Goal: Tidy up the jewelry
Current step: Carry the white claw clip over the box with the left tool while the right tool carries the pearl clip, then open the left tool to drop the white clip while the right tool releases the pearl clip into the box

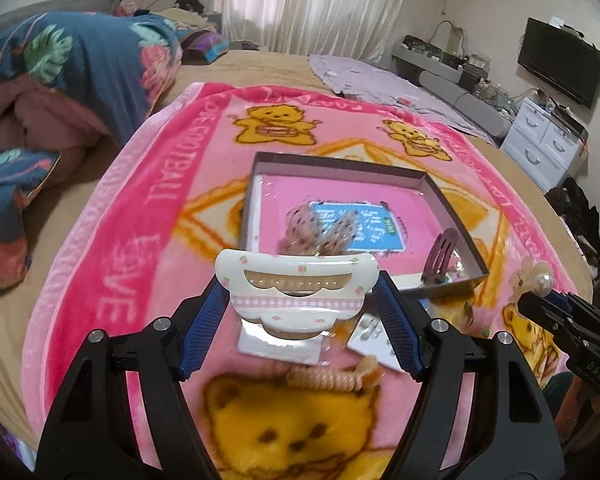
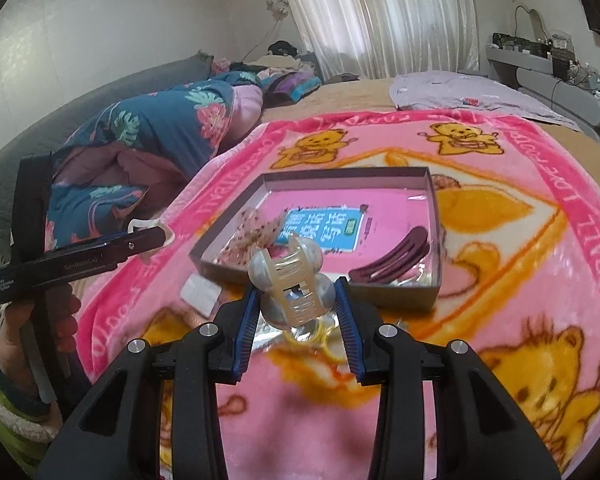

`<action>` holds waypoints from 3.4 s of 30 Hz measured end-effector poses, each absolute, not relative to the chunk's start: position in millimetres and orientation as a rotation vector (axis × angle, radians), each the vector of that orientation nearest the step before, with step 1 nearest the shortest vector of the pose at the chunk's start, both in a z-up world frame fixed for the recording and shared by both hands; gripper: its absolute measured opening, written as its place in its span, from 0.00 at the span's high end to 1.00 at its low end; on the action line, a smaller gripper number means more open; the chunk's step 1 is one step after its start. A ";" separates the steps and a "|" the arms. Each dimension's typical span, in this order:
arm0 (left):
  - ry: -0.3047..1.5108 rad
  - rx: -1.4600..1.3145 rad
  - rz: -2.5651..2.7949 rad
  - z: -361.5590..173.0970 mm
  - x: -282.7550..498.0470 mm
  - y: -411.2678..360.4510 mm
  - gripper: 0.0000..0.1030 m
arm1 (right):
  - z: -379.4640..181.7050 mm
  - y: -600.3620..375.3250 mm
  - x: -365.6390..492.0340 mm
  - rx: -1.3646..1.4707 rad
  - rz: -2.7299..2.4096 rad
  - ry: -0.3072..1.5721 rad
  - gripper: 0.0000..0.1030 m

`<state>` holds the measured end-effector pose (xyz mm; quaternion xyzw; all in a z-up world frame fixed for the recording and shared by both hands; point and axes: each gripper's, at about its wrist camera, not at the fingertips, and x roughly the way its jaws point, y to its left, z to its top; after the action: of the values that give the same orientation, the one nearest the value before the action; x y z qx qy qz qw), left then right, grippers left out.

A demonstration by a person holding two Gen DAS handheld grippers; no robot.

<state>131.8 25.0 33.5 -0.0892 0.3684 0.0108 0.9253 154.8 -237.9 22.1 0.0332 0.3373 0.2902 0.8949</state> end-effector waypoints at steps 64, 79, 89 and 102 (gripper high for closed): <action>0.936 -0.038 -0.097 -40.5 251.7 -28.2 0.36 | -40.4 -206.2 321.7 -0.044 0.499 0.939 0.65; 0.942 -0.023 -0.078 -36.7 243.2 -31.2 0.27 | -45.8 -210.8 310.7 0.003 0.499 0.951 0.52; 0.951 -0.047 -0.072 -23.9 232.0 -26.5 0.16 | -20.5 -238.7 293.5 0.069 0.482 0.858 0.30; 0.879 -0.122 -0.063 20.5 200.5 -6.3 0.09 | 16.9 -252.2 250.8 0.055 0.434 0.708 0.08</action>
<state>200.5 -6.3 20.5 -0.0592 0.4251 -0.0304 0.9027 250.8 -252.2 16.9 0.0269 0.3439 0.2107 0.9147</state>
